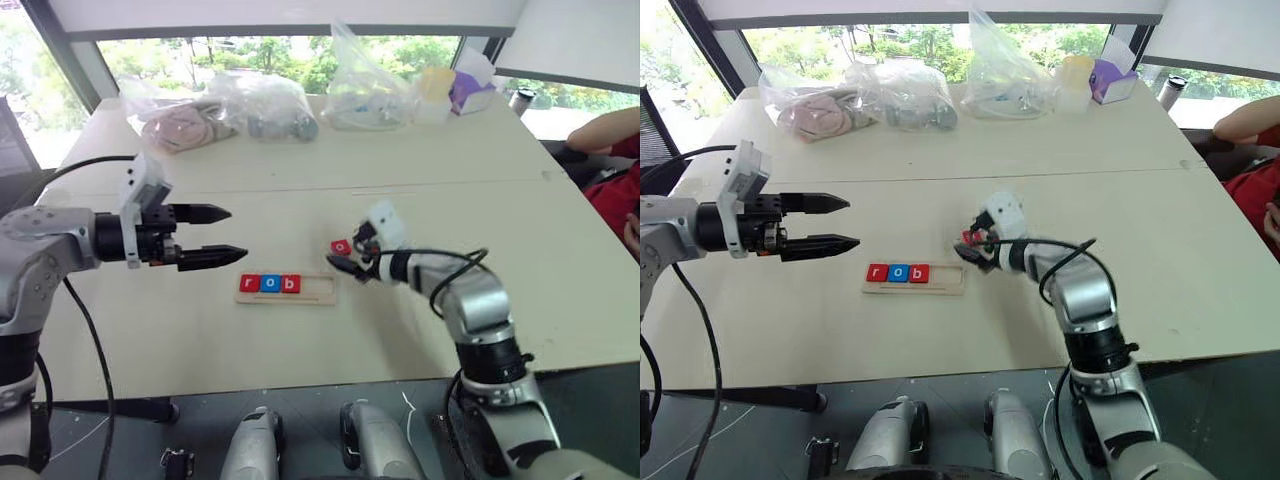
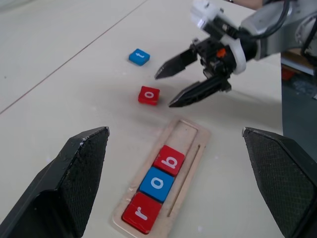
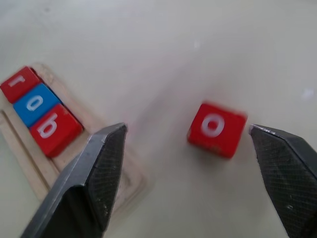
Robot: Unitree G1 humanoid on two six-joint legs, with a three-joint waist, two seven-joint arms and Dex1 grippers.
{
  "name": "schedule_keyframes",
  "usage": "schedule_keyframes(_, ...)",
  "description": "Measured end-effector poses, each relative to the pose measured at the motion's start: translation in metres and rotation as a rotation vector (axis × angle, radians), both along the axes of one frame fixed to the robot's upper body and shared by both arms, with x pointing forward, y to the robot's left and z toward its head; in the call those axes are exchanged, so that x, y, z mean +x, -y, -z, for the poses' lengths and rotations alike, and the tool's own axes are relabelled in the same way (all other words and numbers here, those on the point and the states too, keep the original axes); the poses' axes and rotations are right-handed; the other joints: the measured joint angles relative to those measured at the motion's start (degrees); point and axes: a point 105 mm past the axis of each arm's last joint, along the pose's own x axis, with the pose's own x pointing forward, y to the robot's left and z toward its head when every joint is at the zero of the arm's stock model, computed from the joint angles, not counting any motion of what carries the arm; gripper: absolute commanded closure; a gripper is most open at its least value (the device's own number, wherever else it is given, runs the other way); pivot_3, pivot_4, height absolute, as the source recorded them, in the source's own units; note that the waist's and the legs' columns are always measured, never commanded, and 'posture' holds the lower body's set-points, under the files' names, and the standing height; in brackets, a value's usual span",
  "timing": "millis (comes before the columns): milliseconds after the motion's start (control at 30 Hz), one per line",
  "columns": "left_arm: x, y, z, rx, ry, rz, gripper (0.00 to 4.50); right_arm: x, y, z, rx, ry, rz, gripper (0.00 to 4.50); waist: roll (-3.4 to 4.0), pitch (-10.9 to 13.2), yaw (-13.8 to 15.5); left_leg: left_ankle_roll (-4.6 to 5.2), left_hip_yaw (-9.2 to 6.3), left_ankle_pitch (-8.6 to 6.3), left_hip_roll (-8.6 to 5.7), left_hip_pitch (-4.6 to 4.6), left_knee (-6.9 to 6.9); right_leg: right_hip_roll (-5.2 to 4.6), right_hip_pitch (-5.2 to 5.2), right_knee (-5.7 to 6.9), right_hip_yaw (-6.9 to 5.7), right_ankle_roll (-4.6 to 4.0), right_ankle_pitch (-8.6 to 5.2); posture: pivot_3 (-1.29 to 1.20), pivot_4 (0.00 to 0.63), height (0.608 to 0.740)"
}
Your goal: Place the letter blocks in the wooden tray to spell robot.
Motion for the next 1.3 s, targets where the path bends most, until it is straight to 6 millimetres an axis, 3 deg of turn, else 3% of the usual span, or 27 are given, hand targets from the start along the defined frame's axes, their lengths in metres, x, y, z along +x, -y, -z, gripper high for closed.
schedule_keyframes(200,0.001,-0.001,0.007,0.012,-0.024,-0.011,0.0,0.024,-0.006,0.014,-0.015,0.021,0.13,0.52,-0.01,0.0,-0.6,-0.02,-0.07,0.01,-0.01,0.0,0.03,-0.03,0.05,0.0,0.0,-0.08,-0.04,0.0,0.15,0.74)
schedule_keyframes(300,0.0,-0.001,0.016,0.026,-0.058,-0.01,0.0,0.036,-0.009,0.016,-0.019,0.051,0.167,1.3,-0.07,0.0,-0.7,-0.03,-0.09,0.02,0.0,0.01,0.04,-0.04,0.08,-0.02,0.01,-0.06,-0.03,0.0,0.15,0.74)
schedule_keyframes(433,-0.002,-0.005,0.019,0.044,-0.067,-0.021,0.0,0.04,-0.004,0.017,-0.025,0.068,0.202,3.27,-0.1,-0.1,-0.7,-0.03,-0.15,0.02,0.01,0.02,0.04,-0.03,0.09,-0.02,0.01,-0.15,-0.08,0.0,0.15,0.74)
schedule_keyframes(667,-0.003,-0.004,0.022,0.055,-0.065,-0.017,0.0,0.036,0.001,0.014,-0.04,0.078,0.223,3.28,-0.1,-0.1,-0.6,-0.03,-0.25,0.02,0.02,-0.01,0.01,-0.03,0.06,-0.02,0.01,-0.15,-0.09,0.0,0.15,0.74)
schedule_keyframes(867,-0.005,0.003,0.025,0.063,-0.074,0.028,0.0,-0.006,0.034,-0.022,0.028,0.127,0.381,3.28,-0.1,-0.1,0.0,-0.03,-0.37,0.01,0.01,-0.08,-0.03,-0.1,0.04,-0.06,-0.01,-0.01,-0.07,0.0,0.15,0.74)
schedule_keyframes(1000,-0.005,0.015,0.027,0.062,-0.082,0.083,0.0,-0.042,0.044,-0.01,0.064,-0.003,0.49,3.28,-0.09,-0.1,0.5,-0.05,-0.32,0.03,0.0,-0.04,0.01,-0.07,0.02,-0.04,-0.02,-0.22,-0.09,0.0,0.15,0.74)
schedule_keyframes(1167,-0.001,0.018,0.025,0.077,-0.075,0.12,0.0,-0.058,0.036,-0.018,0.118,-0.065,0.516,3.28,-0.08,-0.1,0.7,-0.09,-0.37,0.05,0.04,0.03,0.02,0.0,0.03,-0.04,-0.06,-0.34,-0.03,0.0,0.15,0.74)
schedule_keyframes(1300,-0.001,0.019,0.031,0.092,-0.099,0.144,0.0,-0.064,0.033,-0.01,0.107,-0.129,0.523,3.28,-0.08,-0.1,0.8,-0.09,-0.35,0.05,0.03,-0.05,-0.02,-0.03,0.02,-0.13,-0.06,-0.33,-0.04,0.0,0.15,0.74)
